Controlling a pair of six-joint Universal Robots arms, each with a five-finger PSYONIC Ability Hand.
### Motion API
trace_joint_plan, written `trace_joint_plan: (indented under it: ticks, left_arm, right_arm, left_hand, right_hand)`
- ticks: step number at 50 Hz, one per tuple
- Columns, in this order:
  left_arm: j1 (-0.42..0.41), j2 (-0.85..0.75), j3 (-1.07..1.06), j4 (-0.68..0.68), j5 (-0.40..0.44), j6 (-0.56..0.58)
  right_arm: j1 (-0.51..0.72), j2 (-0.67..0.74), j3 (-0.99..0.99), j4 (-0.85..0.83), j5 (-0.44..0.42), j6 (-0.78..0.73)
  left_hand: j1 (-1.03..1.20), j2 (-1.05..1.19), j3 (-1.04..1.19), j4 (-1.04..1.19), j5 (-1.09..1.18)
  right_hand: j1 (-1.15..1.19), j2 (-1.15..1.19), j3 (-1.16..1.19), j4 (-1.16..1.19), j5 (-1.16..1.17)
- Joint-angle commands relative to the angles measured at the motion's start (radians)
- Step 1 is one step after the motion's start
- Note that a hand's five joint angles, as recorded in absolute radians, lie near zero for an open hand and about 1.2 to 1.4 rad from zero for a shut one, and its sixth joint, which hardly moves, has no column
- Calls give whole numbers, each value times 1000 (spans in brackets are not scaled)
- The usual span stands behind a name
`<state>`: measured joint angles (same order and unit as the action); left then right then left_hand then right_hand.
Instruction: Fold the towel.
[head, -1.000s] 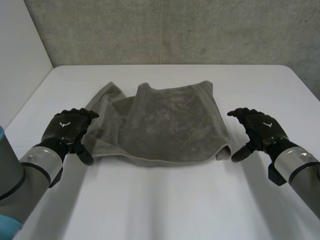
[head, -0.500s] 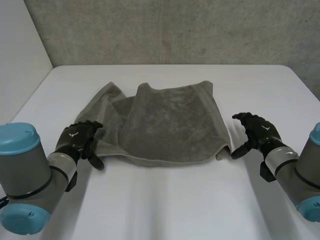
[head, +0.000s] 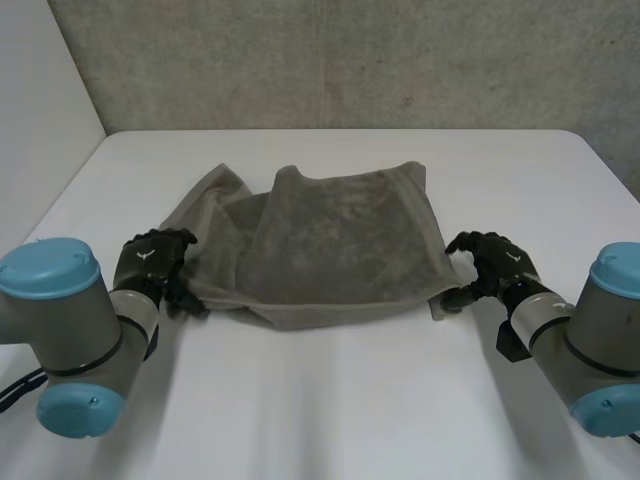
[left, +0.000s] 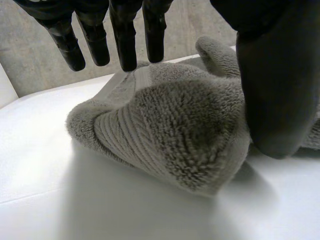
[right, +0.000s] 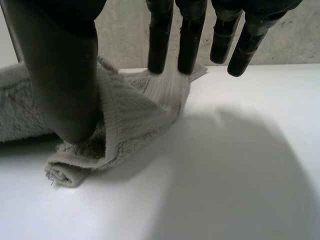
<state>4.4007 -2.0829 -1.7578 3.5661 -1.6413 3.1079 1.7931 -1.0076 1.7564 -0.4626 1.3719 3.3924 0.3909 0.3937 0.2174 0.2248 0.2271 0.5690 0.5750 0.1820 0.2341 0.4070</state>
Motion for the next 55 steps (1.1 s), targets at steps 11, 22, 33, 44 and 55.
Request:
trace_joint_plan:
  ticks: [11,22,33,44,55]
  left_arm:
    - [48,102,52,22,29,6]
    - [74,253,64,-33,270,17]
    - [129,259,32,-285,417,213]
    - [169,205,-63,-291,423,275]
    - [149,193,-75,-291,417,268]
  right_arm:
    - [8,-75,-81,-13,0,-33]
    - [8,-227,-228,212,-259,-244]
    - [-38,-175,-308,493,-309,-798]
    - [-35,-108,-238,492,-309,-920]
    - [-38,-106,-111,328,-249,-597]
  left_hand:
    - [1005,1003,-43,-50,995]
    - [1005,1003,-43,-50,995]
    - [1005,1003,-43,-50,995]
    - [1005,1003,-43,-50,995]
    - [129,127,-43,-50,119]
  right_hand:
    - [827,821,-7,-60,815]
    - [827,821,-7,-60,815]
    - [827,821,-7,-60,815]
    - [799,793,-7,-60,787]
    - [-394,-400,-7,-60,-407]
